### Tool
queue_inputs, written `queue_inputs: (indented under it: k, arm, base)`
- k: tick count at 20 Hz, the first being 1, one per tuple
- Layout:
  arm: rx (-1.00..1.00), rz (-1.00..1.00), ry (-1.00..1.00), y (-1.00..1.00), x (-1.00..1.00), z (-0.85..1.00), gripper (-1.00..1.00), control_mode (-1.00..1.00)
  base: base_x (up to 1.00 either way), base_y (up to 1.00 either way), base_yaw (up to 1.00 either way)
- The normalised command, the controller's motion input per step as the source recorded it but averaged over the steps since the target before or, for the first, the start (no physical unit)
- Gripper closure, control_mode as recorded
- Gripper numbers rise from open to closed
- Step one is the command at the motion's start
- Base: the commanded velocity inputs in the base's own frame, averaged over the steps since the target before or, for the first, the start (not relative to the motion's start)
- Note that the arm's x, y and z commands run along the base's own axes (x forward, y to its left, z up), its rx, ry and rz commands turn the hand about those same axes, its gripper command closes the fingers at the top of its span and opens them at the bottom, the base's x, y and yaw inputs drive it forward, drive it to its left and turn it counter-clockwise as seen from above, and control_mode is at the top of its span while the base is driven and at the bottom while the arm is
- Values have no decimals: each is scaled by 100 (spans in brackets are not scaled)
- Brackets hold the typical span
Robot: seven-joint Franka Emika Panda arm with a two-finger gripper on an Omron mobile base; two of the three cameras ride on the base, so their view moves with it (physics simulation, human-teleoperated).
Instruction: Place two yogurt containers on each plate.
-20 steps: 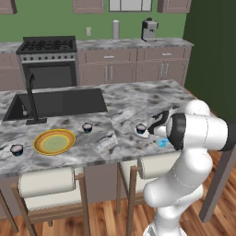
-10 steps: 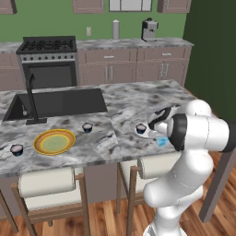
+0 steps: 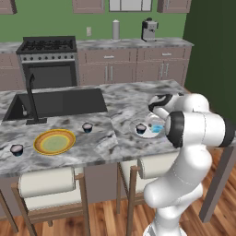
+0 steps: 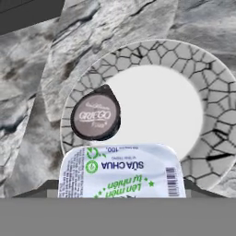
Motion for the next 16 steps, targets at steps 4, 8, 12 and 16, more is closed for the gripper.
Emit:
queue_inputs:
  k: [4,8,12,16]
  arm:
    - [0,0,-1,-1,60,7,100,-100]
    - [-9,0,0,-11,32,-14,100,-100]
    - [-8,0,1,-9,19,-29,100,-100]
    - [-3,0,4,-12,0,-46,100,-100]
  base:
    - [0,0,0]
    - [0,0,0]
    - [0,0,0]
    - [0,0,0]
